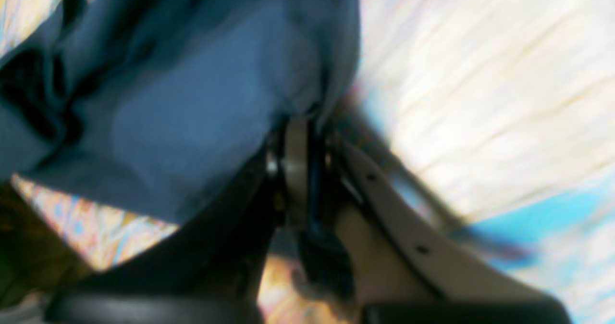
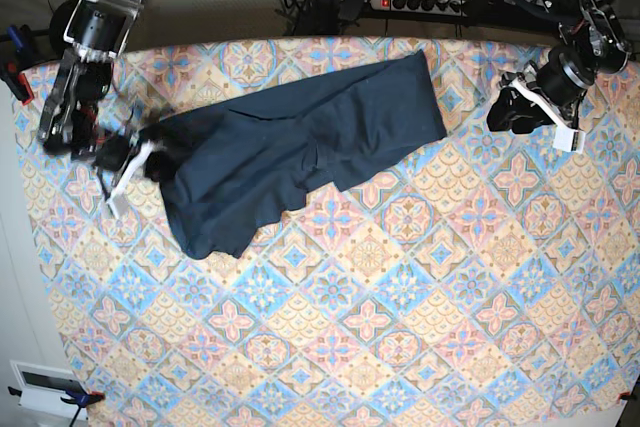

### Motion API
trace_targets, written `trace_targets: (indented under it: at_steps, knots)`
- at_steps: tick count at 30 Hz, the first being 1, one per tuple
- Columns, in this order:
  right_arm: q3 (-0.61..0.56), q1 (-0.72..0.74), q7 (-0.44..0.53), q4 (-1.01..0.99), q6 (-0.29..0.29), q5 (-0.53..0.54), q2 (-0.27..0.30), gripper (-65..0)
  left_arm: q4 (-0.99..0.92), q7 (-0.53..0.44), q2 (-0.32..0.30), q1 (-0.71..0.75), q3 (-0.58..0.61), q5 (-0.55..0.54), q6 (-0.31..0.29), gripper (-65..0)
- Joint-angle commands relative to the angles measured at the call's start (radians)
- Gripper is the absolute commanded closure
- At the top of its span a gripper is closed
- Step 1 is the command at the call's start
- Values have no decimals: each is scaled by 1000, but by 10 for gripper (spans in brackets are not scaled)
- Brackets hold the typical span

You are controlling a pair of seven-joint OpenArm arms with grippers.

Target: Layout the t-shirt on the table in an organized manner, then fold the t-shirt properly

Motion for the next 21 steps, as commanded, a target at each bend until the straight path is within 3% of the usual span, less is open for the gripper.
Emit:
trace_targets:
  at_steps: [1, 6, 15, 17, 21]
  knots:
    - [9, 38, 30, 17, 3, 5, 19, 0, -5, -20, -15, -2, -3, -10, -5, -315]
    - [6, 77, 30, 18, 3, -66, 19, 0, -115, -20, -15, -19, 0, 1, -5, -315]
    - [0, 74, 38, 17, 3, -77, 19, -1, -121, -20, -13, -21, 1, -1, -5, -315]
    - [0, 74, 59, 17, 3, -142, 19, -40, -121, -20, -13, -21, 1, -2, -5, -315]
    - [0, 75, 76, 23, 3, -251, 19, -196, -121, -20, -13, -19, 15, -2, -6, -315]
